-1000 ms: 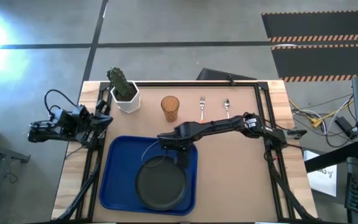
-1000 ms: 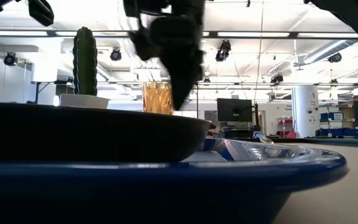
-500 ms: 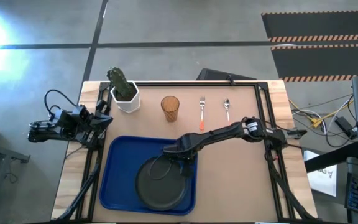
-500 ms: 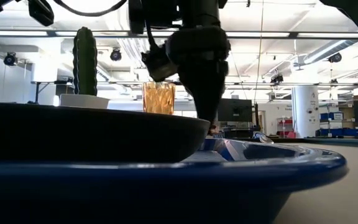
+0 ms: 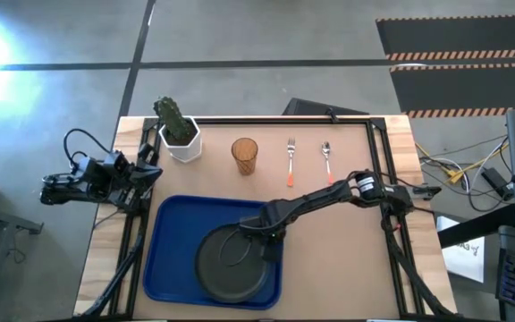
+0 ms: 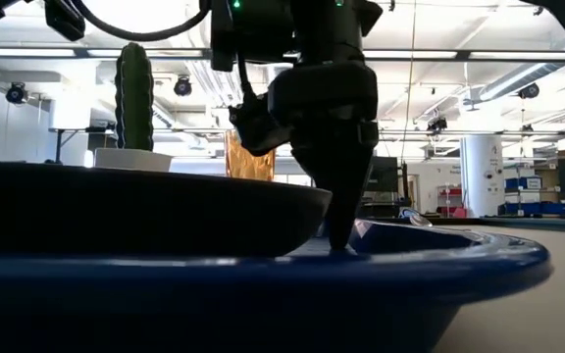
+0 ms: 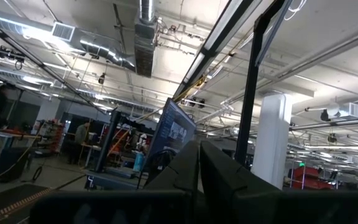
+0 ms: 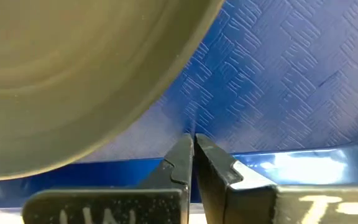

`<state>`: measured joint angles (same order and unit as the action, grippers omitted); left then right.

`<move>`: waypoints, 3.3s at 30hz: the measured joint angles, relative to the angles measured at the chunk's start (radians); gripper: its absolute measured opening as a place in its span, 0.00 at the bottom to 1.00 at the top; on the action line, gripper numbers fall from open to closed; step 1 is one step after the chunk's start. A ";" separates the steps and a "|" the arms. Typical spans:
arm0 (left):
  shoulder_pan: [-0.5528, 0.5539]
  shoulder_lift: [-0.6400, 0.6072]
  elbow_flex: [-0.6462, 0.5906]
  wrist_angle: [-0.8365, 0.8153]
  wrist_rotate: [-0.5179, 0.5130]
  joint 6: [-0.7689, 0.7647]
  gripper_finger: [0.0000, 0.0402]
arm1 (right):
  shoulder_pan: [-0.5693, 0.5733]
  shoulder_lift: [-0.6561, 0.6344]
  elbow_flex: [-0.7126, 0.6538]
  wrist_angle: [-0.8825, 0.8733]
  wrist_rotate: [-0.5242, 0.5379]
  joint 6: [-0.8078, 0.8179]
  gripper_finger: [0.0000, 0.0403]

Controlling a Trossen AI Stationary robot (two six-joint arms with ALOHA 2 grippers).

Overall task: Pick and place plate/cup/fork/spoon on tray
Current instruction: Adjust the blue serving tray, then put the brown cup on the blue serving tray to the left side of the black plate

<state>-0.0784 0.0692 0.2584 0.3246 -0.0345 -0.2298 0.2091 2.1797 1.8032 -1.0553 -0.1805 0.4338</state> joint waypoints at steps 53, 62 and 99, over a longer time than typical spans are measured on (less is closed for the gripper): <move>0.000 0.000 0.000 -0.002 -0.027 0.009 0.00 | 0.129 -0.521 -0.751 0.420 0.040 0.447 0.02; 0.000 0.000 0.000 -0.002 -0.030 0.009 0.00 | 0.177 -0.521 -0.785 0.371 -0.011 0.443 0.02; 0.000 0.782 0.582 -0.647 -0.286 0.190 0.37 | 0.157 -0.921 -0.308 0.196 0.705 0.208 0.02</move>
<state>-0.0780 0.8511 0.8409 -0.3220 -0.3206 -0.0398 0.3660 1.2587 1.4950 -0.8597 0.5241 0.6414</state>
